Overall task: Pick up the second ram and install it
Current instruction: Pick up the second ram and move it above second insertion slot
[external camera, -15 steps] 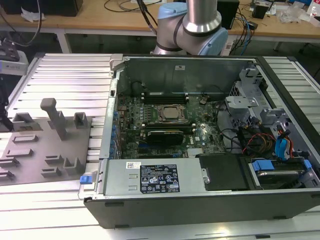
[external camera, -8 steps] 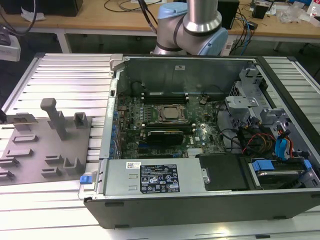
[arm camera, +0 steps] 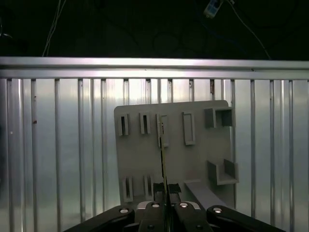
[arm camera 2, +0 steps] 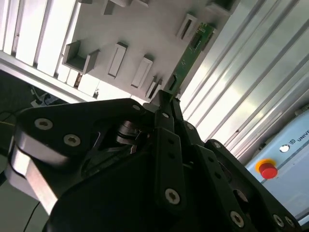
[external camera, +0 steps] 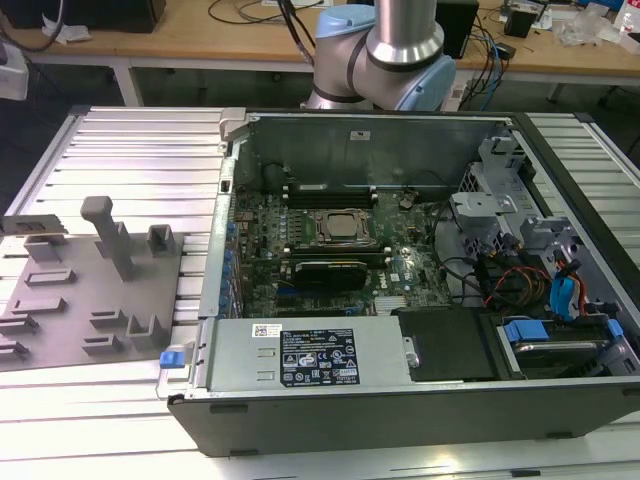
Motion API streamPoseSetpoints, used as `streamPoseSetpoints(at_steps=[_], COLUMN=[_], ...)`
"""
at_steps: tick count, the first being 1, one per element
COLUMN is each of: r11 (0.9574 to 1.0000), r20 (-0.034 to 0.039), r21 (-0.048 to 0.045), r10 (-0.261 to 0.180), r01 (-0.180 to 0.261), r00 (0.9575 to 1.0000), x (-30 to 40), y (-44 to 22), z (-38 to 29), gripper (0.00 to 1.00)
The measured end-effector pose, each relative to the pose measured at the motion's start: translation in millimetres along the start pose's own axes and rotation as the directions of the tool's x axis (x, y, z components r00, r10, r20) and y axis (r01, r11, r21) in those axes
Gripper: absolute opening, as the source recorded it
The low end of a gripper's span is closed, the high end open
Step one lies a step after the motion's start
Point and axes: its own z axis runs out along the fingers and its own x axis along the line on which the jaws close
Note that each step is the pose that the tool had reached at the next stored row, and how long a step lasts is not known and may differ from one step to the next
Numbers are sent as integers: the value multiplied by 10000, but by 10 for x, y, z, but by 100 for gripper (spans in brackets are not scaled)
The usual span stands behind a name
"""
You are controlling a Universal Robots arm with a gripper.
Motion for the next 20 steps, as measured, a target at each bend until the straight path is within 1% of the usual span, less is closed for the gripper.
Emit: streamPoseSetpoints(at_steps=[3,4,5,6,9,10,11,13,15,16,18,20], r11=[10000,10000,10000,10000,10000,10000,10000,10000,10000,10000,10000,10000], r20=[0,1,1,0,1,0,1,0,0,2,22,23], r21=[1,1,1,1,0,1,2,0,0,1,1,1], r10=[-1,0,0,0,0,0,0,0,0,0,-1,0], r01=[1,0,0,0,0,0,0,0,0,0,1,0], r00=[10000,10000,10000,10000,10000,10000,10000,10000,10000,10000,10000,10000], x=[-5,-8,-9,-12,-15,-18,-19,-23,-30,-33,-34,-34], y=[1,2,2,2,3,3,3,4,5,6,6,6], z=[-70,-110,-130,-167,-212,-242,-257,-318,-420,-456,-464,-465], gripper=[14,14,14,14,14,14,14,14,14,14,14,14])
